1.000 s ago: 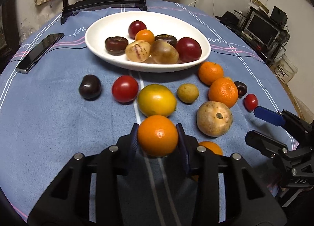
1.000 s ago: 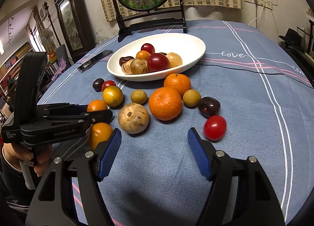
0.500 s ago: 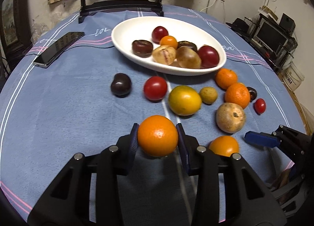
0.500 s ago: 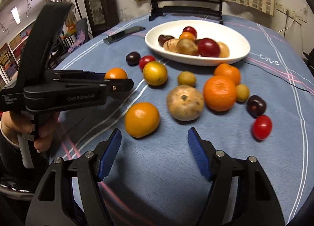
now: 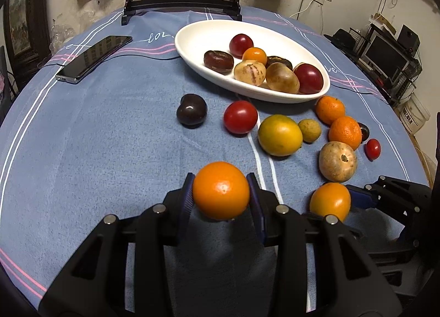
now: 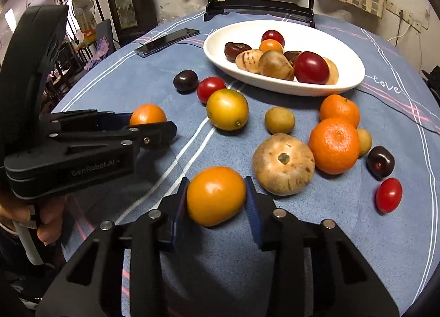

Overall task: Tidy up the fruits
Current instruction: 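Grasp an orange with the left tool while the right tool grasps a yellow-orange fruit, then carry both orange fruits onto the white plate and open both tools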

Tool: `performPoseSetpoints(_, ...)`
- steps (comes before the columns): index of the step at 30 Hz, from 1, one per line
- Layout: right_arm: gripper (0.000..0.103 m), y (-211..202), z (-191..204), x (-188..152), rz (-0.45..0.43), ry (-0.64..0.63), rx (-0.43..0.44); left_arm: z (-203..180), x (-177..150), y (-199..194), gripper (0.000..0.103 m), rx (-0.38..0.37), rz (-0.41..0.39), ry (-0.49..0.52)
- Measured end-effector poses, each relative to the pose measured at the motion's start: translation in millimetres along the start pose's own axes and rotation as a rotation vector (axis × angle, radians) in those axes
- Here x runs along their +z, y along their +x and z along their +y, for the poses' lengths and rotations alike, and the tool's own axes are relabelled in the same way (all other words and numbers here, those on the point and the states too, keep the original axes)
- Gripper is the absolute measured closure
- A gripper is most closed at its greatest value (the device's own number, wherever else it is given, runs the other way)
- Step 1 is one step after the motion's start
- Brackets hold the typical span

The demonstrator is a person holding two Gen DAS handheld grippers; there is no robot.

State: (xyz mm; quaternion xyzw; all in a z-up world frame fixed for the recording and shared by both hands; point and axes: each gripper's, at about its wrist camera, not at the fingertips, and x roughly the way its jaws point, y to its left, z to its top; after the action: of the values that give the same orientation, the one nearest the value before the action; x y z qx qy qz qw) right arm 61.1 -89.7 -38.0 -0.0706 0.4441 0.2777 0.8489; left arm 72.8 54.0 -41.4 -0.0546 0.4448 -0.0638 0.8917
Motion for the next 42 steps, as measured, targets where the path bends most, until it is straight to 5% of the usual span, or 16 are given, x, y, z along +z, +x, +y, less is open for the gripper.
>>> performPoseSetpoints(16, 0.063, -43.7, -37.5, -6.9, -0.115, 0.070, 0.037, -14.6, 10.3, -10.1, 0.065, -0.019, -0.024, 0.040)
performPoseSetpoints(26, 0.063, -67.0, -64.7, 41.3, -0.239, 0.099, -0.030, -43.6, 84.4, -13.1, 0.065, -0.043, -0.107, 0.107)
performPoseSetpoints(34, 0.063, -41.3, -82.7, 100.0, -0.264, 0.117, -0.105, -40.6, 145.8, 29.6, 0.065, 0.017, -0.074, 0.053)
performPoseSetpoints(42, 0.063, 18.2, -92.6, 132.5, -0.193, 0.141, -0.124, -24.5, 154.5, 65.6, 0.065, 0.043, -0.031, 0.017)
